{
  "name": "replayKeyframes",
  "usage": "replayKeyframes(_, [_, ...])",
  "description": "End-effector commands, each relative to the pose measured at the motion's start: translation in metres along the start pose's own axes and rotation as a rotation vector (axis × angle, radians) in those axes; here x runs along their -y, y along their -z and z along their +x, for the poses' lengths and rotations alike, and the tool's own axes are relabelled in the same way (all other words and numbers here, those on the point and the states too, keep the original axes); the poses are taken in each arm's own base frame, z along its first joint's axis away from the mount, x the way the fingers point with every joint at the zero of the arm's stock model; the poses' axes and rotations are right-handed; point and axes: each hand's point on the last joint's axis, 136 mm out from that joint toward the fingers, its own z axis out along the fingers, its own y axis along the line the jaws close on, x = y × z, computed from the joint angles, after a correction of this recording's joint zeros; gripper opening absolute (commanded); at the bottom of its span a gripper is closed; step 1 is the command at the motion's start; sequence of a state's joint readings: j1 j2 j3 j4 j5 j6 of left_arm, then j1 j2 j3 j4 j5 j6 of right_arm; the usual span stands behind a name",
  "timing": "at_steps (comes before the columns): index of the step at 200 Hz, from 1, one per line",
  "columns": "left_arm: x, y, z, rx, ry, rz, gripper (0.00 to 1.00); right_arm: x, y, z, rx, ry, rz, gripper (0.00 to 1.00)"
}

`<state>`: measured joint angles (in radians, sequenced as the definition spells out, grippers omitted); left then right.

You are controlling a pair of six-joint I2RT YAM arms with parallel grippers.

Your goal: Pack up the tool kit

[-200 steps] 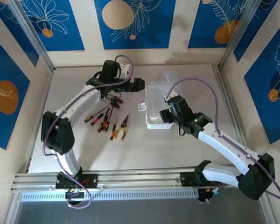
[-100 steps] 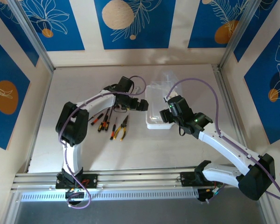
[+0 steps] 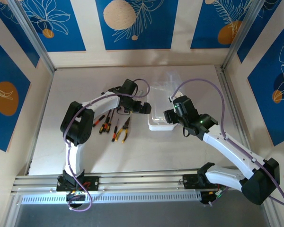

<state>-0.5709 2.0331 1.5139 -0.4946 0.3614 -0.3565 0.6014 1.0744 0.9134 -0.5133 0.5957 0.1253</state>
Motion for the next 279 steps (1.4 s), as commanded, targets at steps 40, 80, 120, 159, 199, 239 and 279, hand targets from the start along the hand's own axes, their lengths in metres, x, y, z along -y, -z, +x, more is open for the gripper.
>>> replayKeyframes(40, [-0.002, -0.007, 0.003, -0.026, -0.017, -0.014, 1.0, 0.041, 0.021, -0.004, 0.047, -0.152, 0.061, 0.77])
replayKeyframes(80, [-0.001, -0.007, 0.002, -0.028, -0.015, -0.012, 1.0, 0.071, 0.03, 0.014, 0.027, -0.283, 0.116, 0.77])
replayKeyframes(120, [0.0, -0.006, 0.002, -0.03, -0.012, -0.008, 1.0, 0.086, 0.032, 0.034, -0.031, -0.37, 0.158, 0.77])
replayKeyframes(159, [0.003, -0.001, 0.001, -0.028, -0.014, -0.007, 1.0, 0.1, 0.045, 0.041, -0.041, -0.437, 0.215, 0.77])
replayKeyframes(199, [0.006, 0.018, -0.004, 0.006, -0.029, -0.038, 1.0, 0.098, 0.062, 0.029, -0.018, -0.452, 0.182, 0.81])
replayKeyframes(239, [0.006, 0.091, -0.012, 0.127, -0.093, -0.18, 1.0, 0.072, 0.072, 0.004, -0.003, -0.387, 0.017, 0.99])
replayKeyframes(279, [-0.036, 0.129, 0.062, 0.028, -0.089, -0.366, 1.0, 0.041, 0.063, -0.009, -0.021, -0.342, -0.111, 0.99])
